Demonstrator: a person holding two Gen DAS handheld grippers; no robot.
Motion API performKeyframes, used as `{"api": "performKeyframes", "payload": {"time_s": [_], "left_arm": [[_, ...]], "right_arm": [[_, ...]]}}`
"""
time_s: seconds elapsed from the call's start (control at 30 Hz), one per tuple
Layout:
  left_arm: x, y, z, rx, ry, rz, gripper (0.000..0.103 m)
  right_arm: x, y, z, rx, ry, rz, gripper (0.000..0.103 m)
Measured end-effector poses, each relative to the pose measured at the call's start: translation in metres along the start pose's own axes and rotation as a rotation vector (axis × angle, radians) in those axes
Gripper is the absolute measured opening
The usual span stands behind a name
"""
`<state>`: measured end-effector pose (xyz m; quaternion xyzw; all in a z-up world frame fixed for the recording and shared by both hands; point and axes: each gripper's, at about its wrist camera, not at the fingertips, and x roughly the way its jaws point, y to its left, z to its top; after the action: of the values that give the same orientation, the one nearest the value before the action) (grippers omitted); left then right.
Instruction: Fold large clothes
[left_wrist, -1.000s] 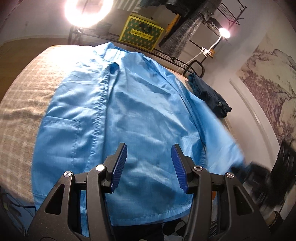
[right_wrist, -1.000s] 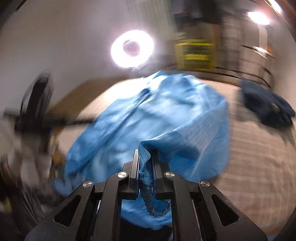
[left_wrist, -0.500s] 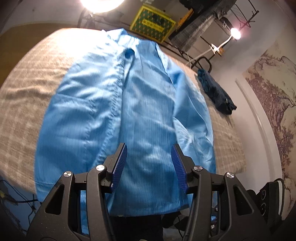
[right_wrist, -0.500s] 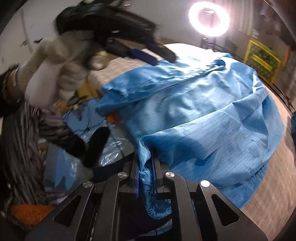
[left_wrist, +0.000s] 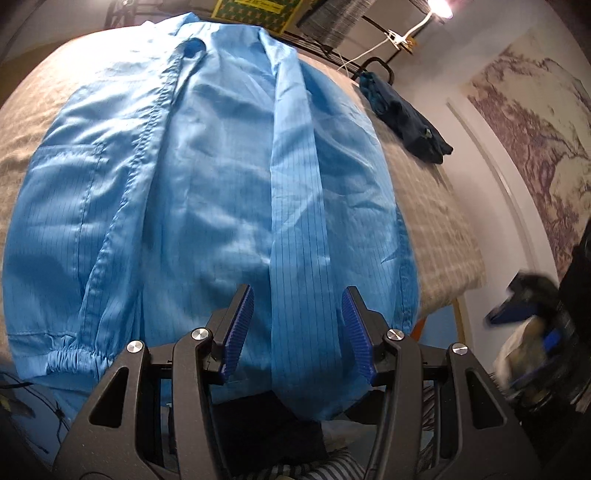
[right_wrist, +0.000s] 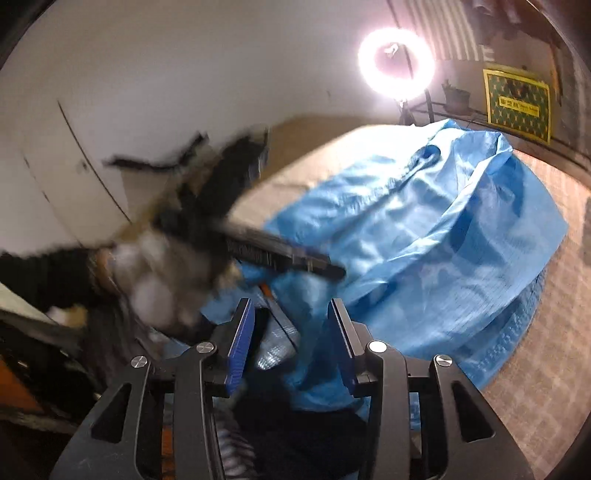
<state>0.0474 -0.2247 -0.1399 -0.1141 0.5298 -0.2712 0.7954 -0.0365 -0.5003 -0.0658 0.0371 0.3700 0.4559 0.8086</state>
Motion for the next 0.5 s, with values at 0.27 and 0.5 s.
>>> {"api": "performKeyframes", "payload": {"time_s": [0.27,0.5], "left_arm": [[0.012,-0.027,-0.018,0.046,-0.012,0.025,0.053],[0.034,-0.037,-0.027,0.087,0.009,0.077,0.053]], "right_arm": [[0.004,-0.078,0.051,0.161,-0.034,-0.256,0.04],[0.037,-0.187,0.129,0.377,-0.066,-0.367,0.04]]}}
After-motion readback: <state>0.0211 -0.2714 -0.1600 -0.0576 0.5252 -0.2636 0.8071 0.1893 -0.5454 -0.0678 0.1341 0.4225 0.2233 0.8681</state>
